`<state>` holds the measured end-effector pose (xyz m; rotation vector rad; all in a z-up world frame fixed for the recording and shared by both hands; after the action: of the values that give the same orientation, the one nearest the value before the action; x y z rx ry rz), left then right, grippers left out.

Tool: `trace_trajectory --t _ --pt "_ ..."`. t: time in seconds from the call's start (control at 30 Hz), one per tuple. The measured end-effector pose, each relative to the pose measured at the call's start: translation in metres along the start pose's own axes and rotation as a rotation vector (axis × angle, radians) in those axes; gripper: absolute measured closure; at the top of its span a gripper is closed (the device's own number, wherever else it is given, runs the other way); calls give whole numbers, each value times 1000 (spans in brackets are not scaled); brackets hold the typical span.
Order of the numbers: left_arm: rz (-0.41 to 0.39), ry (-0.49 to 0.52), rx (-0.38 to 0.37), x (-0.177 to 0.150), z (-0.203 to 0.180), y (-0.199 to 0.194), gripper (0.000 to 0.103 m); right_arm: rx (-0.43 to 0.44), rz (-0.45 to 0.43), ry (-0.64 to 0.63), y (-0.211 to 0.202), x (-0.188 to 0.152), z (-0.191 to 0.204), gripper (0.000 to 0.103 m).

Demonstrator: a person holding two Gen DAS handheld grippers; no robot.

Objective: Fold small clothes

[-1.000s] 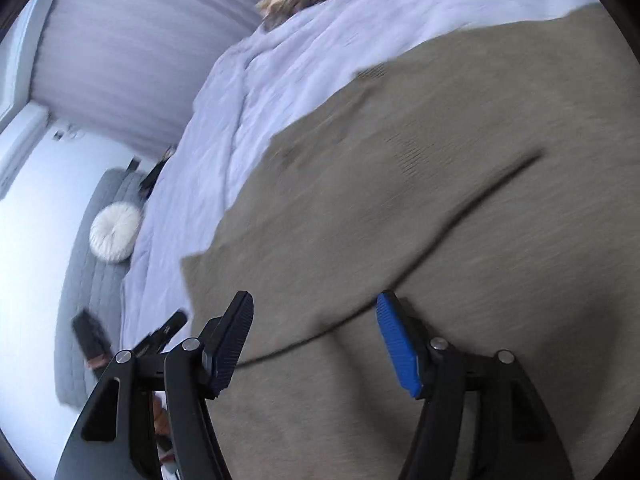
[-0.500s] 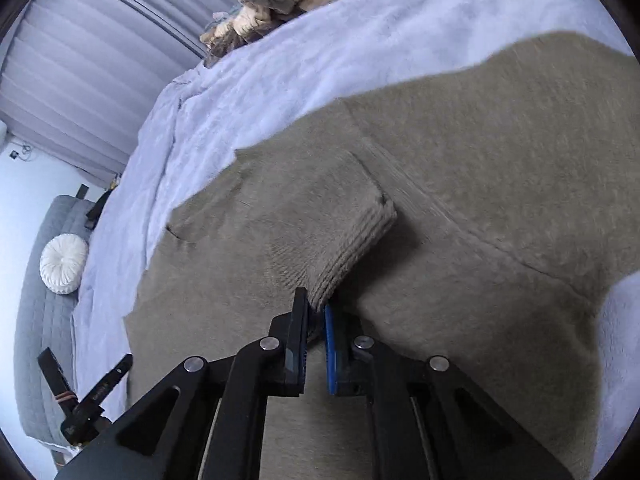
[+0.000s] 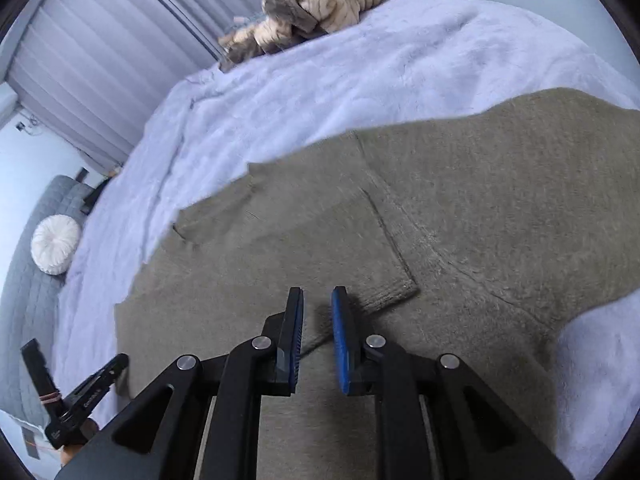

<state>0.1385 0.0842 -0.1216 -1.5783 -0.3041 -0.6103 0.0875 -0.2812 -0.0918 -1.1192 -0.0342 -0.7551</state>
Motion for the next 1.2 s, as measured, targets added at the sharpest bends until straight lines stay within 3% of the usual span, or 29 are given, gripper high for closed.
trace_trajectory --t 0.17,0.3,0.43,0.6,0.8,0.83,0.87,0.9,0.93,1.0,1.07,1.2 --pt "-31 127 63 -16 -13 -7 93 13 36 29 5 -13 -21 89" --pt "-16 108 69 -15 -12 -18 93 61 40 69 -9 -13 -29 88" --pt "5 94 45 -16 -19 -33 93 116 35 69 -23 -19 -33 63" --pt "13 73 -28 -26 -46 -56 93 170 48 76 -36 -34 -33 60" --pt "30 98 -48 -44 -96 -70 93 217 78 70 -48 -57 -38 47" --pt "36 98 -57 -47 -105 -71 84 222 81 61 -51 -59 -39 46" --pt "41 96 -60 -50 -111 -72 67 227 85 57 -54 -61 -40 46" --pt "47 90 -57 -53 -116 -74 17 233 88 55 -57 -63 -42 46" --pt "31 74 -41 -56 -121 -78 0 241 89 54 -61 -64 -45 46" --pt "1 76 -44 -58 -129 -86 0 256 81 54 -69 -64 -51 43" --pt "15 70 -56 -60 -138 -89 0 261 65 58 -77 -63 -58 38" --pt "41 54 -89 -62 -151 -86 0 268 32 98 -94 -52 -83 38"
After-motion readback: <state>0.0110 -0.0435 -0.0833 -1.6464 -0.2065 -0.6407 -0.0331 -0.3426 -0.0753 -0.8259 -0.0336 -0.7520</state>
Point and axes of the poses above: each gripper's, at about its wrist camera, not at the fingertips, and y roughly the way its jaws point, z to its left, x to its top, the point moved 3 cm from there along y, roughly the way its jaws point, and after that the axes turned 6 degrees about y, right-handed, at the moved point
